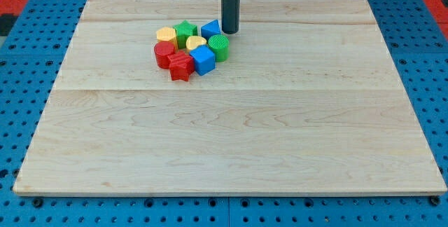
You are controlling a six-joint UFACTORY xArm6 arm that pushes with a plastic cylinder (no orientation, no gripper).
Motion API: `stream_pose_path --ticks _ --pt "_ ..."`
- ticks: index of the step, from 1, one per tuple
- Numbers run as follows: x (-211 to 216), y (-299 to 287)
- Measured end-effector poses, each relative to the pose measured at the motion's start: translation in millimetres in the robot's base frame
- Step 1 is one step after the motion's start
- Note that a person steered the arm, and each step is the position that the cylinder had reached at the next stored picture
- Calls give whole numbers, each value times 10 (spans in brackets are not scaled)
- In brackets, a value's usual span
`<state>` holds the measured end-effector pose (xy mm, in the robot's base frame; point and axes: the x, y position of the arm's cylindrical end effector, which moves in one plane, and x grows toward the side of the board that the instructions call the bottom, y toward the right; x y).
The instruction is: Place the green star in between the yellow heart and the red circle
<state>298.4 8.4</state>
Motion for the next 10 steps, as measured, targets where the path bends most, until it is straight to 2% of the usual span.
stream_pose_path --ticks 1,2,3,4,5,6,7,9,10 --pt "-133 268" --pt "105 921" --pt "939 1148" --pt "1301 635" --pt "1089 -154" --pt "684 -347" --pt "486 -404" --pt "499 -327" --pt "836 -491"
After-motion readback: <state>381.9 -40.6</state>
